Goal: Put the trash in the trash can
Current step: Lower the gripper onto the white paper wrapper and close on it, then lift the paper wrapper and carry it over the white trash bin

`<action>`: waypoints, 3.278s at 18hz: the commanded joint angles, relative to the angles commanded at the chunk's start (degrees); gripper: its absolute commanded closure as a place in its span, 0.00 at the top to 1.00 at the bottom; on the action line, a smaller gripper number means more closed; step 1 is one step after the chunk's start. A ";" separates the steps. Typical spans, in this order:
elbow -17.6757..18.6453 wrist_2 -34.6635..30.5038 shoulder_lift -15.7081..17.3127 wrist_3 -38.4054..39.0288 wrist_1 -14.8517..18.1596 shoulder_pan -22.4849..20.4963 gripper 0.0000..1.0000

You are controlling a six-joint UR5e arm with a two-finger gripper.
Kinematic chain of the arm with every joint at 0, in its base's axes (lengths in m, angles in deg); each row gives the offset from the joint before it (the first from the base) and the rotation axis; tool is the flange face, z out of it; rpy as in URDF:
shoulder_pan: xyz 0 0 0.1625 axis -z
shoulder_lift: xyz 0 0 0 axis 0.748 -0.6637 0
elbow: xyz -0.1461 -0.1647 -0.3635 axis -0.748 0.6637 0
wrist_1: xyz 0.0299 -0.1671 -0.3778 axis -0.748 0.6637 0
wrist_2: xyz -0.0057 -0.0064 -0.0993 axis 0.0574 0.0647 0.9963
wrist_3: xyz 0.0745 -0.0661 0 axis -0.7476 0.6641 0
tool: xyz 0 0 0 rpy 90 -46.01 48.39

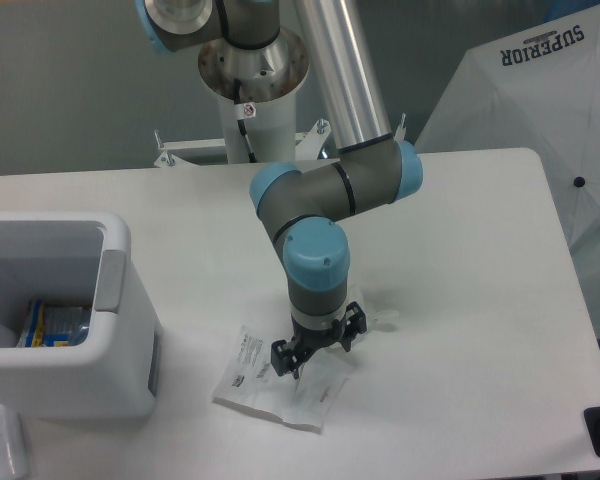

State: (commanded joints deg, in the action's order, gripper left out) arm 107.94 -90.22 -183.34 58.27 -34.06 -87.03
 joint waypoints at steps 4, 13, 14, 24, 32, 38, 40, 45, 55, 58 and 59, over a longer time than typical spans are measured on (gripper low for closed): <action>-0.27 -1.24 -0.53 0.09 -0.26 0.71 1.00; -0.88 -1.33 -1.76 -0.09 -0.44 0.71 1.00; -1.14 -1.41 -1.85 -0.09 -0.44 0.71 1.00; -2.81 -1.32 -1.85 0.00 -0.53 1.32 0.62; -3.26 -1.24 -1.41 0.18 -0.53 1.32 0.22; -4.13 0.34 0.69 -0.26 -0.53 1.41 0.00; -5.36 1.13 1.40 -0.26 -0.53 1.41 0.00; -12.64 2.18 2.89 -0.61 -0.62 1.06 0.00; -24.60 15.35 9.21 -9.14 -1.67 -0.08 0.00; -25.14 19.59 13.42 -9.49 -1.67 0.00 0.00; -25.05 20.11 14.75 -9.40 -1.67 0.09 0.00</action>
State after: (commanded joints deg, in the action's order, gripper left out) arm 82.88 -70.11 -168.59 48.86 -35.73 -86.94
